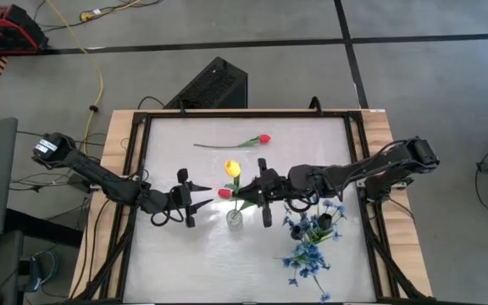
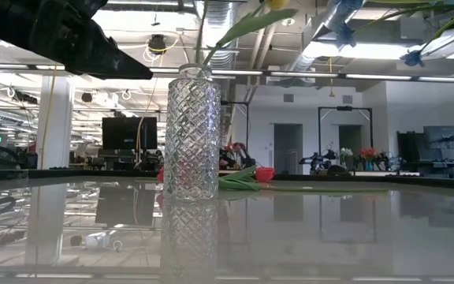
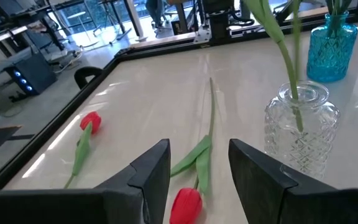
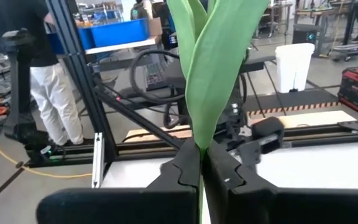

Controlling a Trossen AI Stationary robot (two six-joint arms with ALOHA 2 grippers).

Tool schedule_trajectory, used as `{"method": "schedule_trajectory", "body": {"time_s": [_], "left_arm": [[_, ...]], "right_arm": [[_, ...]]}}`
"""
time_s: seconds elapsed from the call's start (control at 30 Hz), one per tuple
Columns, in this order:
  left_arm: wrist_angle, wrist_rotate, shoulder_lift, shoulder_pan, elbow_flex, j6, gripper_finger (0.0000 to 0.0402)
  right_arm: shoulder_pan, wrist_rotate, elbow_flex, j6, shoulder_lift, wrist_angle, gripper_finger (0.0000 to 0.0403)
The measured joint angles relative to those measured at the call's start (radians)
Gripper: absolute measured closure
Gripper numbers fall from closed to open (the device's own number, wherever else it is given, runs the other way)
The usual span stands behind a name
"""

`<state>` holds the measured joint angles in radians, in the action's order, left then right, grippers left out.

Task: Sort flowers into vase by color
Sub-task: Put the yellow flower into the transparent vase

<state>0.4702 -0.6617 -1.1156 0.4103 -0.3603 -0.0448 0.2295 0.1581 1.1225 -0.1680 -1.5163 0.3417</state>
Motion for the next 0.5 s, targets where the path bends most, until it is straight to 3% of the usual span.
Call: {"method": "schedule_trajectory", "body": {"time_s": [0.5], "left_arm": [[-0.004, 0.003, 0.0, 0.0, -0.001, 0.007, 0.0248]], "right_arm": [[0.011, -0.005, 0.0, 0.0, -0.108, -0.001, 0.036]]}}
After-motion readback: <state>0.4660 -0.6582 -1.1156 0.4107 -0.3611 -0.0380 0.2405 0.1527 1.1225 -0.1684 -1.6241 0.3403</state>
